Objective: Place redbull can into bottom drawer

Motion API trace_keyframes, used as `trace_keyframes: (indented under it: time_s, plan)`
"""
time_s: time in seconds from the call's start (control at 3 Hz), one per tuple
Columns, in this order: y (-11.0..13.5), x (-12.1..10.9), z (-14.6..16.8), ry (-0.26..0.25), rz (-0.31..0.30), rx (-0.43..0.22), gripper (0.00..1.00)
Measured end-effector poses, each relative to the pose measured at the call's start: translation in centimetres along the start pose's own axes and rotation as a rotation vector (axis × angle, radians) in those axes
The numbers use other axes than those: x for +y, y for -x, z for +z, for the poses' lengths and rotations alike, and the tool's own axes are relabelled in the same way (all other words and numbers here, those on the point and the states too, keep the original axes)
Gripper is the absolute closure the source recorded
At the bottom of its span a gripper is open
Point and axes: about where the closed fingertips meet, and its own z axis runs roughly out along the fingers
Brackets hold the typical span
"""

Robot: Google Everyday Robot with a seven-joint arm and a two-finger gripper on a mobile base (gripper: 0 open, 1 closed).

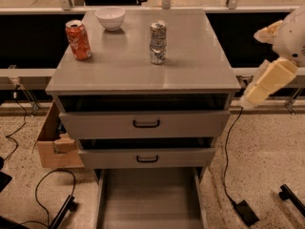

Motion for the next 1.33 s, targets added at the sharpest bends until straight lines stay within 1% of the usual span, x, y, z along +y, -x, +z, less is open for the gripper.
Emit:
trace_keyframes:
  time_s: [0.33,0.67,1.0,1.33]
  plan:
    - [1.3,-3.5,2.2,-0.051,0.058,-0.194,0.00]
    - [2.3,-5.7,4.2,-0.074,0.112,-0.349,0.00]
    - [3.9,-7.4,6.8,-0.062,0.132,-0.471,0.00]
    - [4.0,-7.5,7.3,-0.054,0.138,-0.482,0.00]
